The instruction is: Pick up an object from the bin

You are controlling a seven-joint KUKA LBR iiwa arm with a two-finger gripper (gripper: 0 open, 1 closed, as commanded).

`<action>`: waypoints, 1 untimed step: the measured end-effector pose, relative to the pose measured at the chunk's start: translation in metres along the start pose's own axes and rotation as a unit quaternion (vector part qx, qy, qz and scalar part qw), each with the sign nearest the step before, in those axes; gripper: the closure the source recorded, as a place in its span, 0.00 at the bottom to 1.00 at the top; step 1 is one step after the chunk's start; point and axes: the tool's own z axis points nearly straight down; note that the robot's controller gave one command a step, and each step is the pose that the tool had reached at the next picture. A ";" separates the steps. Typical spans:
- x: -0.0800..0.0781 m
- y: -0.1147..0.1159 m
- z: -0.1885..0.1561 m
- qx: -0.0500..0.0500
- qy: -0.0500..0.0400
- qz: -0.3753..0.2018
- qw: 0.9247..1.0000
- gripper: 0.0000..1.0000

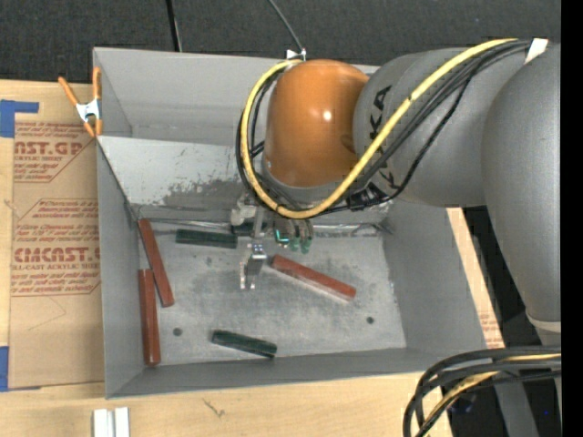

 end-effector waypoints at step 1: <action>0.001 -0.001 0.001 0.000 -0.001 -0.004 1.000 0.00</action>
Offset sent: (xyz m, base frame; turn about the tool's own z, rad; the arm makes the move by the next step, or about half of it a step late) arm -0.0290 -0.0358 0.0359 0.0106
